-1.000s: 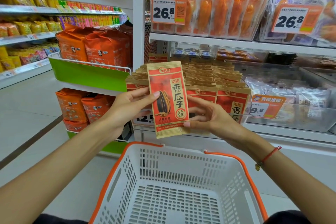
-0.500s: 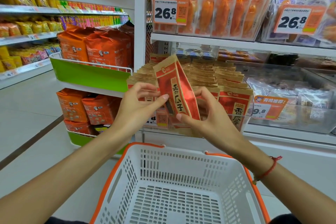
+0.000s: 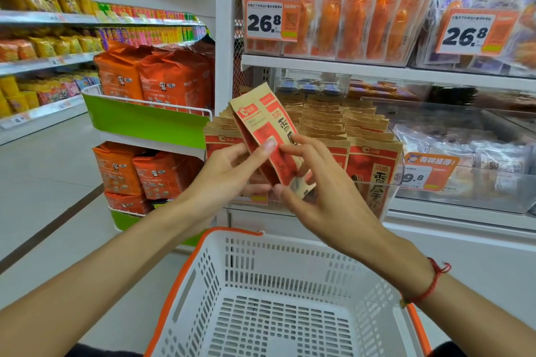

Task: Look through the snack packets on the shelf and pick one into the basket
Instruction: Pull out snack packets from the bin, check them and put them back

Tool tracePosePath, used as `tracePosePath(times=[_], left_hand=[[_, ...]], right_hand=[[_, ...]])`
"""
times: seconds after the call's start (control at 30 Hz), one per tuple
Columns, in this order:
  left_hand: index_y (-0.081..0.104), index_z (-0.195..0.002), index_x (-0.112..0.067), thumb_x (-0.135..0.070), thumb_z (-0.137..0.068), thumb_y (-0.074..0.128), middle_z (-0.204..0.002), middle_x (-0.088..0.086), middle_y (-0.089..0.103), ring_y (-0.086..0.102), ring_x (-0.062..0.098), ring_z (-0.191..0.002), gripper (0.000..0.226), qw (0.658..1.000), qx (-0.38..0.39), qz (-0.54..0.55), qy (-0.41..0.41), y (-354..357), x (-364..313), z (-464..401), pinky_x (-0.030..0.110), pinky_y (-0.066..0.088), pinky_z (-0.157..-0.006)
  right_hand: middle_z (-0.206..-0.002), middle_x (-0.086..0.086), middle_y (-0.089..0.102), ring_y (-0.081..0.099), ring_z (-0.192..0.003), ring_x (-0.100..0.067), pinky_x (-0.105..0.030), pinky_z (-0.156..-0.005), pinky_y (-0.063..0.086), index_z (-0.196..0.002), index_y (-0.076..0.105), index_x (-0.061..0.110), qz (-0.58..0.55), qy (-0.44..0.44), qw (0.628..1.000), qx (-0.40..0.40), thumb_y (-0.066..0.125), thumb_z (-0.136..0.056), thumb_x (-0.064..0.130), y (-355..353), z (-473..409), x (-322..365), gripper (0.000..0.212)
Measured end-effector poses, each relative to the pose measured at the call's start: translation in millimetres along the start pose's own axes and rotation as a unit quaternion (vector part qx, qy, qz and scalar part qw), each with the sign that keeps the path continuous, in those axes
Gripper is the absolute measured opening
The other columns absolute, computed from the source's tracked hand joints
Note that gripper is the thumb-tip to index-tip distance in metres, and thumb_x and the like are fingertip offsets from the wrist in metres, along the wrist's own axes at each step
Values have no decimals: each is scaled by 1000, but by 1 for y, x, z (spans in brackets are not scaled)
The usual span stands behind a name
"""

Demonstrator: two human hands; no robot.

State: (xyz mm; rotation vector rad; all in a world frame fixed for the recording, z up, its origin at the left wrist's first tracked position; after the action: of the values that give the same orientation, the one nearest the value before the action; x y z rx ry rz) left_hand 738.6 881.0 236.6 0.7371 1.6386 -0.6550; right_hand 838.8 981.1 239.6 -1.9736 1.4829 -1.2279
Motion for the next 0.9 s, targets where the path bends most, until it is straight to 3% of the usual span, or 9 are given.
tracePosePath(times=[0.1,0.17,0.27,0.37,0.47,0.57,0.67,0.9], left_hand=[[62,-116,-30,-42,-94,49,-105,-8,74,70,5,-97,28,999,36,-9,-33,-1,6,-1,21,58,-69],[61,-114,-37,-47,-90,48,-106,-15,73,69,1,-98,28,996,69,-25,-59,2,11,-1,19,56,-64],[56,-114,-52,-55,-86,49,-118,-22,67,62,-5,-108,30,987,119,-57,-90,5,20,1,17,53,-65],[49,-117,-60,-57,-87,44,-119,-29,64,56,-14,-109,30,978,160,-82,-104,9,23,3,13,47,-62],[48,-122,-55,-53,-90,42,-115,-28,66,58,-13,-106,32,973,175,-111,-102,11,23,2,13,47,-64],[56,-126,-39,-44,-93,51,-110,-17,71,65,-3,-102,34,979,134,-125,-86,7,26,-3,15,52,-64],[64,-121,-26,-36,-86,66,-102,-8,75,70,2,-94,36,990,53,-106,-71,-3,27,-10,17,56,-63],[68,-114,-24,-26,-84,72,-96,-6,76,71,3,-91,30,996,9,-83,-33,-5,26,-12,16,55,-59]], right_hand=[[-134,10,44,38,-122,-6,-9,-95,28,-129,55,24,-14,20,999,-44,65,-90,35,-6,-3,-4,41],[-125,12,44,44,-115,-6,-15,-94,38,-128,51,24,-59,68,995,-53,70,-85,35,-8,-5,-12,48],[-116,13,50,52,-97,-1,-15,-78,46,-130,44,26,-110,150,981,-59,77,-77,39,-10,-6,-25,63],[-97,11,61,59,-84,-5,-19,-71,50,-120,52,21,-170,198,961,-95,80,-75,33,-15,-5,-36,54],[-88,4,66,65,-82,-9,-23,-70,55,-112,58,19,-231,247,936,-101,76,-79,31,-18,-4,-47,39],[-79,0,70,71,-78,-12,-24,-63,57,-97,63,19,-246,271,923,-122,74,-81,31,-22,-4,-55,23],[-75,-1,73,72,-72,-11,-32,-64,60,-88,65,17,-231,269,923,-150,77,-78,30,-27,-3,-56,21],[-69,-1,73,72,-69,-8,-36,-65,60,-85,66,16,-232,257,920,-186,80,-76,29,-26,-3,-55,21]])
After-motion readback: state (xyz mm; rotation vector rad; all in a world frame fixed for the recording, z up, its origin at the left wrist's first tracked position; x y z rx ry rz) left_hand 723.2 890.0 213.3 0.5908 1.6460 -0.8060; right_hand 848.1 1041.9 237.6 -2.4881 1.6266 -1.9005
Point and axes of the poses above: each hand's wrist, its own z-axis away from the middle knuckle, its own y-axis out of the palm, x = y × z, the point moved 5 cm from there along -z, towards the middle knuckle
